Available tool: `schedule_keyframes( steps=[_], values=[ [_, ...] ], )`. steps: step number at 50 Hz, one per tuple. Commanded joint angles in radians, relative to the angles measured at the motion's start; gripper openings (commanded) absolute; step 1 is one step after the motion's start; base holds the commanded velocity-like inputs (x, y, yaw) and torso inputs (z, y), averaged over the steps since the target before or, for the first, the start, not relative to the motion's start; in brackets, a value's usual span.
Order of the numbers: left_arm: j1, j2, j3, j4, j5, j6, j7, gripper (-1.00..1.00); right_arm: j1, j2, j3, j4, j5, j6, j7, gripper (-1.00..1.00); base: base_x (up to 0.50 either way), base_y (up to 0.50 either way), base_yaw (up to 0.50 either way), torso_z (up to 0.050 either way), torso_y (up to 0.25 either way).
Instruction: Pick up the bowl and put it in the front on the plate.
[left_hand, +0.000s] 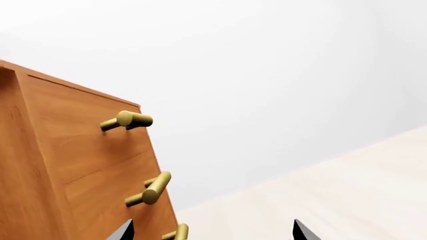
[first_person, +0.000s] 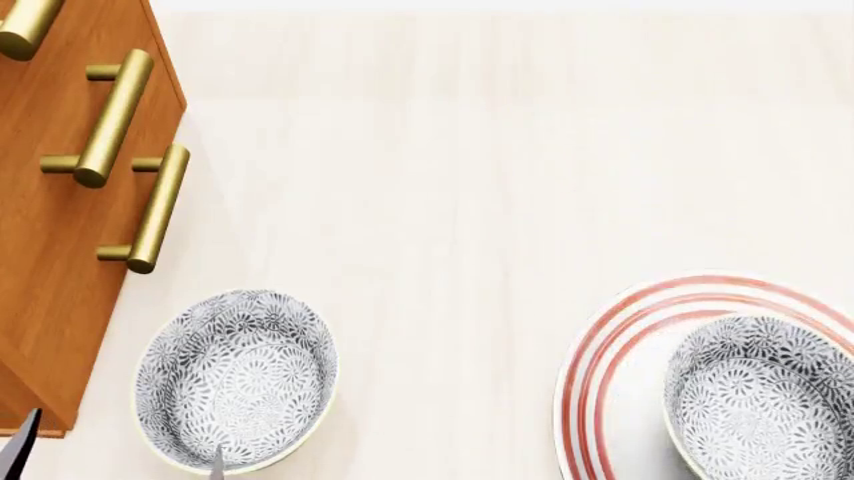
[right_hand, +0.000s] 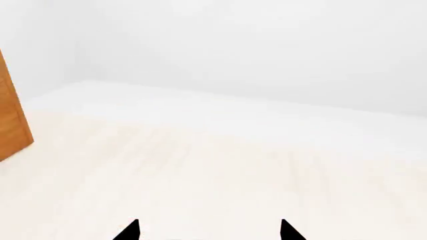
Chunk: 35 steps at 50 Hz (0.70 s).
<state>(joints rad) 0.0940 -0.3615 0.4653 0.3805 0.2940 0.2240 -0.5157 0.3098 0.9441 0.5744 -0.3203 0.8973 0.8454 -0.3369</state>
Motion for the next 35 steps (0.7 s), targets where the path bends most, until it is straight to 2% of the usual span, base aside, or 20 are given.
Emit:
schedule_keyframes(
  steps=[1, 2, 3, 4, 7, 9, 11, 20, 23, 26, 28, 29, 33, 35],
  values=[
    [0.005, -0.009, -0.024, 0.047, -0.008, -0.011, -0.012, 1.0, -0.038, -0.127, 0.203, -0.262, 0.191, -0.1, -0.101, 1.0, 0.0, 0.0, 0.0, 0.0, 0.0],
    [0.005, -0.01, -0.028, 0.055, -0.009, -0.013, -0.013, 1.0, -0.028, -0.142, 0.202, -0.273, 0.188, -0.107, -0.076, 1.0, 0.0, 0.0, 0.0, 0.0, 0.0],
    [0.007, -0.014, -0.04, 0.085, -0.028, -0.024, -0.009, 1.0, -0.009, -0.157, 0.223, -0.281, 0.303, -0.076, -0.022, 1.0, 0.0, 0.0, 0.0, 0.0, 0.0],
    [0.01, -0.016, -0.049, 0.11, -0.035, -0.032, -0.009, 1.0, 0.009, -0.176, 0.219, -0.298, 0.319, -0.078, 0.027, 1.0, 0.0, 0.0, 0.0, 0.0, 0.0],
    [0.018, -0.025, -0.074, 0.175, -0.038, -0.055, -0.009, 1.0, 0.001, -0.215, 0.295, -0.374, 0.427, -0.106, 0.004, 1.0, 0.0, 0.0, 0.0, 0.0, 0.0],
    [0.02, -0.03, -0.089, 0.209, -0.045, -0.068, -0.009, 1.0, -0.008, -0.189, 0.352, -0.386, 0.576, -0.097, 0.04, 1.0, 0.0, 0.0, 0.0, 0.0, 0.0],
    [0.023, -0.034, -0.1, 0.233, -0.047, -0.072, -0.011, 1.0, -0.011, -0.181, 0.382, -0.412, 0.626, -0.101, 0.06, 1.0, 0.0, 0.0, 0.0, 0.0, 0.0],
    [0.035, -0.043, -0.139, 0.301, -0.038, -0.082, -0.032, 1.0, -0.044, -0.261, 0.406, -0.482, 0.632, -0.118, 0.028, 1.0, 0.0, 0.0, 0.0, 0.0, 0.0],
    [0.043, -0.045, -0.161, 0.324, -0.033, -0.082, -0.048, 1.0, -0.044, -0.323, 0.368, -0.511, 0.601, -0.123, 0.062, 1.0, 0.0, 0.0, 0.0, 0.0, 0.0],
    [0.048, -0.047, -0.177, 0.327, -0.037, -0.074, -0.062, 1.0, -0.076, -0.471, 0.271, -0.596, 0.31, -0.153, -0.08, 1.0, 0.0, 0.0, 0.0, 0.0, 0.0],
    [0.051, -0.049, -0.181, 0.318, -0.039, -0.064, -0.069, 1.0, -0.083, -0.516, 0.231, -0.593, 0.283, -0.152, -0.08, 1.0, 0.0, 0.0, 0.0, 0.0, 0.0],
    [0.053, -0.048, -0.189, 0.313, -0.04, -0.06, -0.079, 1.0, -0.087, -0.589, 0.163, -0.597, 0.151, -0.183, -0.103, 1.0, 0.0, 0.0, 0.0, 0.0, 0.0],
    [0.06, -0.05, -0.213, 0.295, -0.047, -0.041, -0.105, 1.0, -0.118, -0.741, 0.01, -0.548, -0.12, -0.309, -0.167, 1.0, 0.0, 0.0, 0.0, 0.0, 0.0],
    [0.062, -0.051, -0.22, 0.291, -0.05, -0.037, -0.112, 1.0, -0.125, -0.774, -0.015, -0.531, -0.151, -0.331, -0.168, 1.0, 0.0, 0.0, 0.0, 0.0, 0.0]
  ],
)
